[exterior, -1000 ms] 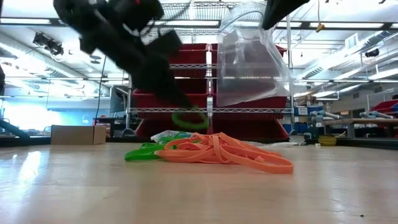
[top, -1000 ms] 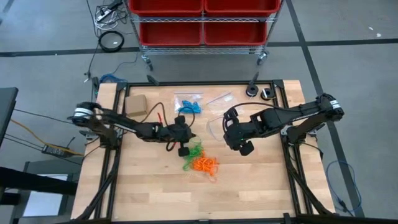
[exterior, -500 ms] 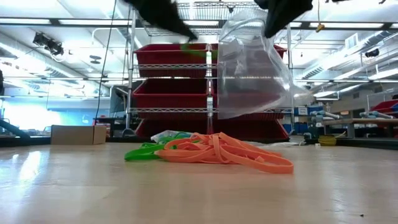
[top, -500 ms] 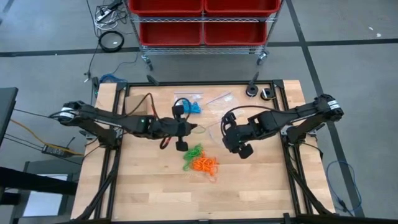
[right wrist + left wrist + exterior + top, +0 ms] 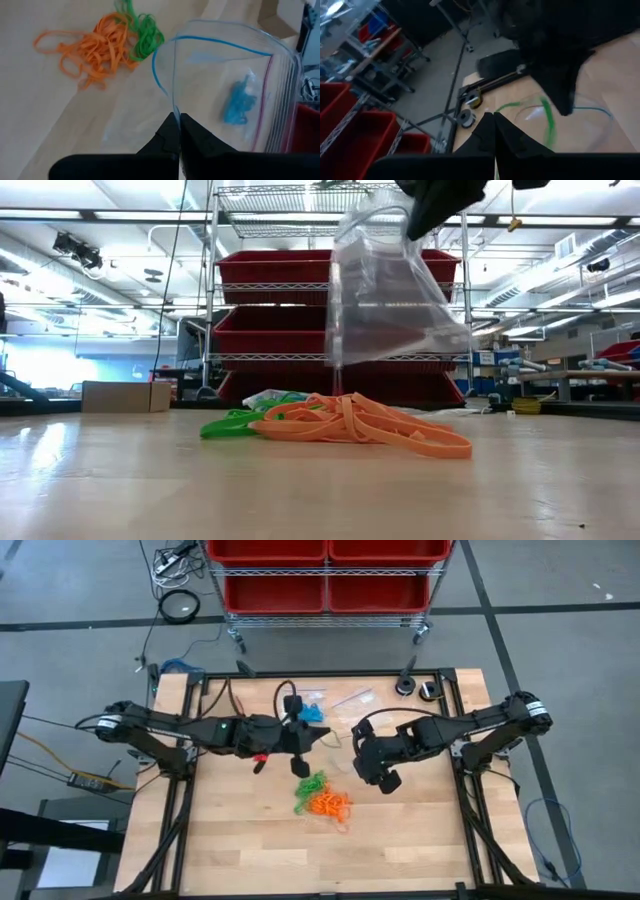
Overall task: Sort rubber bands
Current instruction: Put the green rubber band into the bottom transparent zip bag
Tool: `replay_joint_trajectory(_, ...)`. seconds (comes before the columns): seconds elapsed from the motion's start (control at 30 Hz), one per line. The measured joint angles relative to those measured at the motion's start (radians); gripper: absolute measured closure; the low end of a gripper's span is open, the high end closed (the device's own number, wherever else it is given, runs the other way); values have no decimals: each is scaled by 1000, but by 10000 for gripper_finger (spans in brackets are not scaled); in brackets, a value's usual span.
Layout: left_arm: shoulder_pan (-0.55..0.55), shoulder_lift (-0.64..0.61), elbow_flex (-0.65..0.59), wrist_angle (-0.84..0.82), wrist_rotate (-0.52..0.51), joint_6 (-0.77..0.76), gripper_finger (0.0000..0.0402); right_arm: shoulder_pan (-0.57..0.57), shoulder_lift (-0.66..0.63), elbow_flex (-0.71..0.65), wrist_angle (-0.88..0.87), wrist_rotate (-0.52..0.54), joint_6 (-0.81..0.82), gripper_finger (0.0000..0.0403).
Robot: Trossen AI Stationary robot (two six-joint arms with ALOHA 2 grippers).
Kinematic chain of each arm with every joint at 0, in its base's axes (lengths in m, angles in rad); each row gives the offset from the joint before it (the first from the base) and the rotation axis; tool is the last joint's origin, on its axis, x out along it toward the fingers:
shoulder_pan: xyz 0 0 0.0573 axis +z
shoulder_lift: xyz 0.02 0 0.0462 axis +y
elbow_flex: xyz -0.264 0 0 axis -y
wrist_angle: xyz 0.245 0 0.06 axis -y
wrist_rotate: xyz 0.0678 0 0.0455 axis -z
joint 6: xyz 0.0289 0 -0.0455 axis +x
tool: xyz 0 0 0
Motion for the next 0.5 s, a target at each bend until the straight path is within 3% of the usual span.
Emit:
replay_joint_trajectory(0.3,0,138,68,-77,12,30,401,-15,0,0,60,-22,-23,403)
replay_joint_trajectory(0.5,0,168,93,-121,10,47,396,-15,1,-1,51,-22,-18,403)
